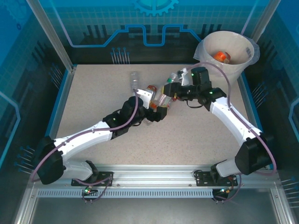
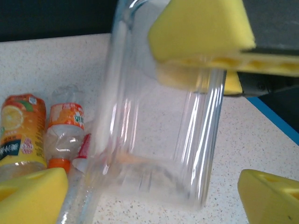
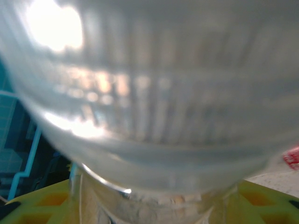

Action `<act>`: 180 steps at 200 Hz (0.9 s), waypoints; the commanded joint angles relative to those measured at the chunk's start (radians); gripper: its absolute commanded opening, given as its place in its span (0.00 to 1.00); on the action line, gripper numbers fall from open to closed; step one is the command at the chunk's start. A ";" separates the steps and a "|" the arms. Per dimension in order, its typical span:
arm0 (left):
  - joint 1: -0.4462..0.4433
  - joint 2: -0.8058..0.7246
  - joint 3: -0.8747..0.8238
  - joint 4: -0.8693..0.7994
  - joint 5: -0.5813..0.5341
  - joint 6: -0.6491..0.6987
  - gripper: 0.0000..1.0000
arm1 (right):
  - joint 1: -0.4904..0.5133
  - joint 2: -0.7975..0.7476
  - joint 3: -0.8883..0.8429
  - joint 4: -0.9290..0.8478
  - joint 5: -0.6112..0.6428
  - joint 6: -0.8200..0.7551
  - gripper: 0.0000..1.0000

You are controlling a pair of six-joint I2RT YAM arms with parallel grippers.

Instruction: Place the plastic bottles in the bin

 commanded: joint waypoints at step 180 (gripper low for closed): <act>0.048 -0.320 -0.260 -0.043 -0.267 -0.165 0.99 | -0.508 0.286 0.590 0.130 0.262 0.204 0.30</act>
